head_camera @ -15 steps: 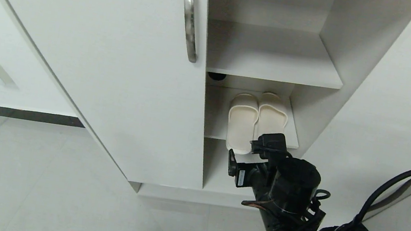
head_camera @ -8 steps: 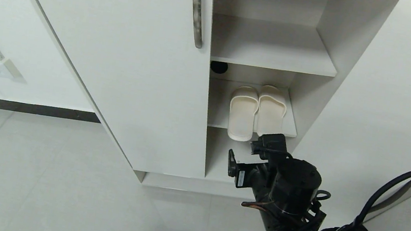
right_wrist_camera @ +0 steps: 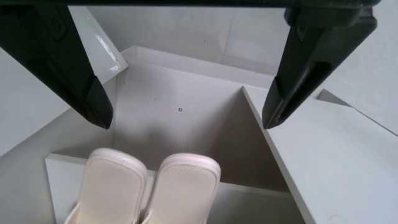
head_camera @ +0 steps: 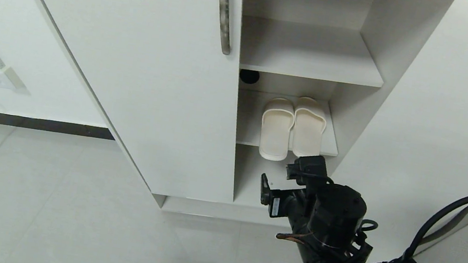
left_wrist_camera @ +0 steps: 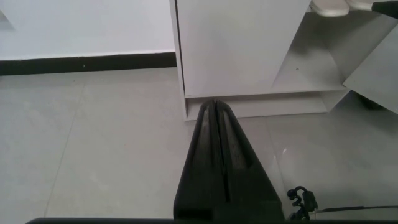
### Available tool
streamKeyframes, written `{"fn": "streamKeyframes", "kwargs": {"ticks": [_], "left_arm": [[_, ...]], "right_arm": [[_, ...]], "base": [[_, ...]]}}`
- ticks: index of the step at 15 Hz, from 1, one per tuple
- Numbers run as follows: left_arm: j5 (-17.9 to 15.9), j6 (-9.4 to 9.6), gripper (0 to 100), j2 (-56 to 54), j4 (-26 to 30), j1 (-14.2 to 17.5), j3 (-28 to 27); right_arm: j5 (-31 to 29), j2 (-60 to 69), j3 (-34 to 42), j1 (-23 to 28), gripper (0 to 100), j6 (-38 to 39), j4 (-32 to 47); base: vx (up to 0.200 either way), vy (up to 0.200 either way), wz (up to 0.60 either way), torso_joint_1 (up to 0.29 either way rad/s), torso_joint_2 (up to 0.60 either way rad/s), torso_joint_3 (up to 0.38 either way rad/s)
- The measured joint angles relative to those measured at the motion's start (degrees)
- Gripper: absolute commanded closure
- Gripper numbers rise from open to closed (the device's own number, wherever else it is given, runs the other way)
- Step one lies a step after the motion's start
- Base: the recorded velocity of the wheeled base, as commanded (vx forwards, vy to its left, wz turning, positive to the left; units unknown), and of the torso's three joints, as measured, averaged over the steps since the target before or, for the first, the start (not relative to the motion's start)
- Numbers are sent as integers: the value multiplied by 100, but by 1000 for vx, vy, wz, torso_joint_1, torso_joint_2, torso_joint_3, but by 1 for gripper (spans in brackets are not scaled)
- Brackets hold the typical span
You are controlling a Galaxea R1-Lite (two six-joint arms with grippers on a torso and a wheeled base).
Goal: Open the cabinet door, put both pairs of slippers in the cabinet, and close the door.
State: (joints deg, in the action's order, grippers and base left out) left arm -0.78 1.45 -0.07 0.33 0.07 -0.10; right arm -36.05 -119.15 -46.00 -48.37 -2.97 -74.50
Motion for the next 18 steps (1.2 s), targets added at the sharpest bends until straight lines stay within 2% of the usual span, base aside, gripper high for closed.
{"fn": "streamKeyframes", "kwargs": {"ticks": [6,18], "left_arm": [[0,2,100,0,2,0,0],[-1,2,100,0,2,0,0]], "right_arm": [[2,-11,5,6,0,0,11],[2,-26,20,6,0,2,7]], "base": [[0,0,0,0,0,12],[0,0,0,3,1,191]]}}
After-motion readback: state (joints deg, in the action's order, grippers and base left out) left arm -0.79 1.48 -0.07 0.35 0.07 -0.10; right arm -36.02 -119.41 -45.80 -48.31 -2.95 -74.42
